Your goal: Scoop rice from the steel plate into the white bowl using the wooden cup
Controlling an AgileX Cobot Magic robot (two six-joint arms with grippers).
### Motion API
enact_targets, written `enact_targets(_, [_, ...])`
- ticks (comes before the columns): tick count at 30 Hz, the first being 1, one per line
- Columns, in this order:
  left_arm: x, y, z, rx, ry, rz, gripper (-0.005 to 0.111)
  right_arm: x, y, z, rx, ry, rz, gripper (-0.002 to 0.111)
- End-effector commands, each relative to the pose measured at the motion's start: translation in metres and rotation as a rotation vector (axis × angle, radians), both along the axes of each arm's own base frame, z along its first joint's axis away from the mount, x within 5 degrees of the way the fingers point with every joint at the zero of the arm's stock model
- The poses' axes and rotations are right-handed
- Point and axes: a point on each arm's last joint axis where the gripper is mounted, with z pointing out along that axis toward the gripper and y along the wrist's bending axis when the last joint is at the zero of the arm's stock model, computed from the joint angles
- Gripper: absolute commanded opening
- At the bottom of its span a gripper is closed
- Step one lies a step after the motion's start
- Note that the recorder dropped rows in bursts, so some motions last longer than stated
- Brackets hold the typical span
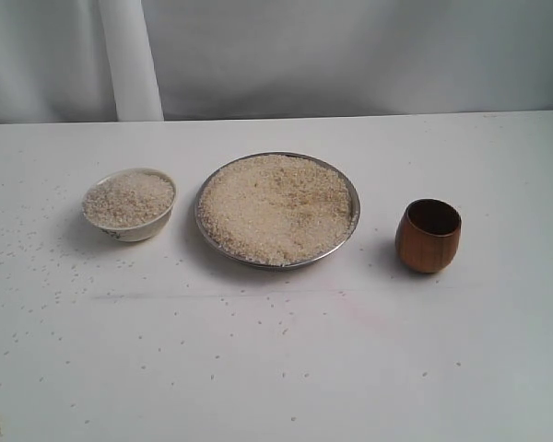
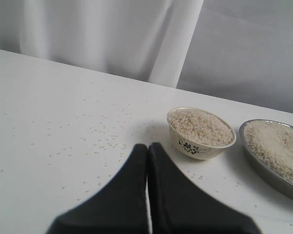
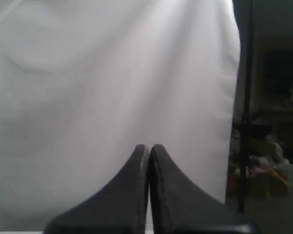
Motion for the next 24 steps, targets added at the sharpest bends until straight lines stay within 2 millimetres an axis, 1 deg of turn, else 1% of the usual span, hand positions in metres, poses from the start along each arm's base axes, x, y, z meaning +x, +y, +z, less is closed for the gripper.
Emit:
enact_targets(1, [0.0, 0.0, 0.002, -0.005, -0.012, -0.004, 0.0, 0.001, -0.008, -0.009, -0.008, 0.091, -0.094, 0.0])
enact_targets(4, [0.0, 0.0, 0.002, -0.005, -0.012, -0.004, 0.0, 0.001, -0.006, -0.009, -0.05, 0.094, -0.083, 0.0])
enact_targets(8, [0.0, 0.0, 0.002, -0.005, -0.012, -0.004, 0.0, 0.002, 0.003, -0.012, -0.133, 0.121, -0.011, 0.0])
enact_targets(11, [0.0, 0.0, 0.002, -0.005, -0.012, -0.004, 0.0, 0.002, 0.005, -0.012, -0.118, 0.127, 0.007, 0.0])
enact_targets(14, [0.0, 0.0, 0.002, -0.005, -0.012, -0.004, 0.0, 0.002, 0.003, -0.015, -0.088, 0.163, -0.048, 0.0])
enact_targets(17, [0.0, 0.0, 0.002, -0.005, -0.012, -0.004, 0.0, 0.006, 0.001, -0.027, -0.083, 0.209, -0.107, 0.0])
enact_targets(24, [0.0, 0.0, 0.002, -0.005, -0.012, -0.004, 0.0, 0.024, 0.001, -0.074, -0.028, 0.266, -0.1, 0.0])
